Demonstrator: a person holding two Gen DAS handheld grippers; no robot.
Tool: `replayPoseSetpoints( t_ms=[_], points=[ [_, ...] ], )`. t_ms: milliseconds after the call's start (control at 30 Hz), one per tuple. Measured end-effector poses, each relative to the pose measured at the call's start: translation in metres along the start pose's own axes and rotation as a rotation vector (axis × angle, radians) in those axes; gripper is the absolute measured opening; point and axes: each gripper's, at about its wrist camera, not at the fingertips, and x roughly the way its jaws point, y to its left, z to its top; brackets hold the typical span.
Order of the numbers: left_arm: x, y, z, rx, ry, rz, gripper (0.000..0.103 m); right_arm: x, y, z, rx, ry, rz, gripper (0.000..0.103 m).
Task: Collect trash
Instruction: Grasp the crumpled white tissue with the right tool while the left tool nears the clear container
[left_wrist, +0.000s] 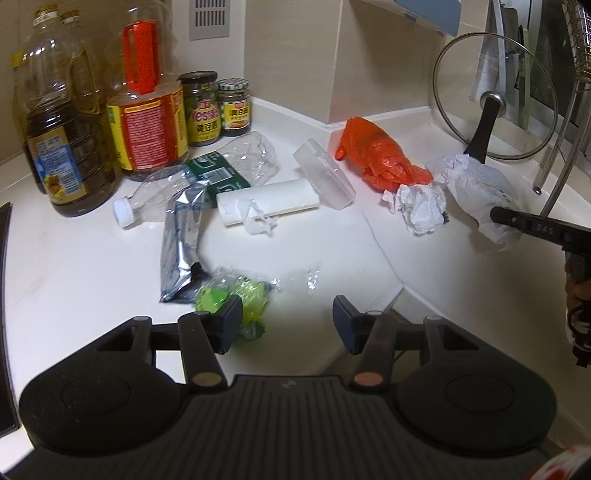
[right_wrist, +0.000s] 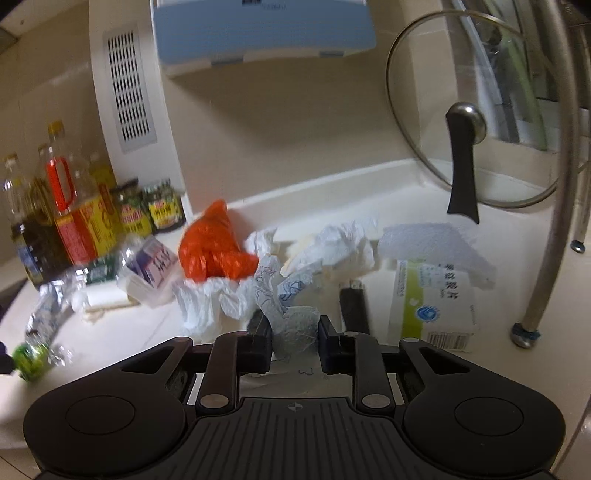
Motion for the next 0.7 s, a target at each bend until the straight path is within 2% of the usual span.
replayPoseSetpoints(
  t_ms=[333,500,700],
  points=[
    [0.019,-0.009,0.023,0.033,-0.056,-0.041,0.051,-0.037,0.002,0.017,0.059,-0.105,0.023,0.024],
    [0.037,-0.013,0.046,0.029,-0.106,-0.067,0.051,-0.04,0.001,0.023,0.069,-0.133,-0.006,0.024],
    [0.065,-0.025,0.072,0.055,-0.142,-0.082,0.058,-0.041,-0.004,0.027,0.091,-0.15,-0.048,0.024]
  ],
)
